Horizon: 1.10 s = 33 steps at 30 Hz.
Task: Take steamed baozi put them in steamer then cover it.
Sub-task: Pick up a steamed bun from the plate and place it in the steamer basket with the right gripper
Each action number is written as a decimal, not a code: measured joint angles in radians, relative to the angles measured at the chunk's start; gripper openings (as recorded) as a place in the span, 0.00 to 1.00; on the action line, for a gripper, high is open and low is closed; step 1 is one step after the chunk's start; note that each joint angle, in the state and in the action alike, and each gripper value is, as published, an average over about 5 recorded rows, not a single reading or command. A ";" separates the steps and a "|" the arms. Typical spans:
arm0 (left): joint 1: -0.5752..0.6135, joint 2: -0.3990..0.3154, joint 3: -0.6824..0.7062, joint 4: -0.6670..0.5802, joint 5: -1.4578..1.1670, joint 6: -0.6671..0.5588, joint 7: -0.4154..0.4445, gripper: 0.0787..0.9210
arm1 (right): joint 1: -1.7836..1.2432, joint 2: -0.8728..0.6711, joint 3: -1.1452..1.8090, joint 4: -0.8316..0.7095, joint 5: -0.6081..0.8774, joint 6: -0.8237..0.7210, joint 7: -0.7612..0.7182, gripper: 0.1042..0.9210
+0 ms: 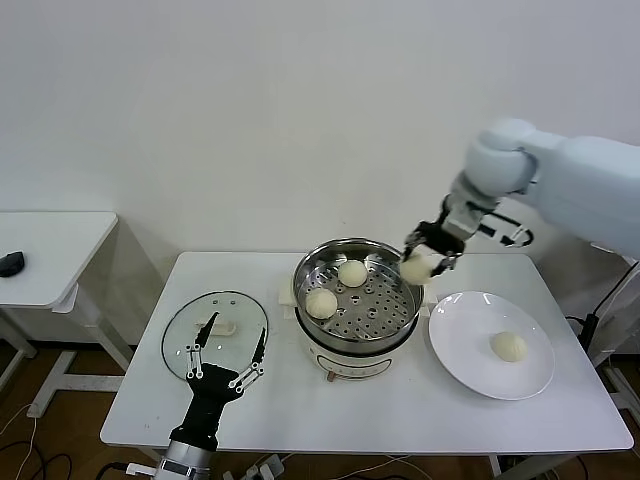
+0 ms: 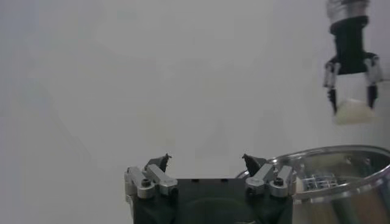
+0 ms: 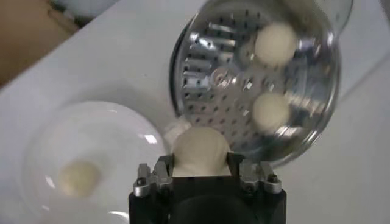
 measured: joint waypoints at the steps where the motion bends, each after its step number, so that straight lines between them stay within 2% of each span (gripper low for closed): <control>1: 0.000 0.000 -0.001 0.001 0.000 -0.001 0.000 0.88 | -0.003 0.014 -0.002 0.011 -0.015 0.018 0.007 0.63; 20: -0.002 -0.002 -0.009 0.006 -0.007 -0.005 0.000 0.88 | -0.164 0.140 0.031 0.063 -0.311 0.268 0.124 0.66; 30: -0.003 -0.004 -0.014 0.011 -0.010 -0.008 -0.001 0.88 | -0.239 0.168 0.053 0.041 -0.393 0.305 0.129 0.72; 33: -0.004 -0.003 -0.015 0.014 -0.010 -0.009 -0.002 0.88 | -0.254 0.172 0.058 0.036 -0.406 0.308 0.129 0.77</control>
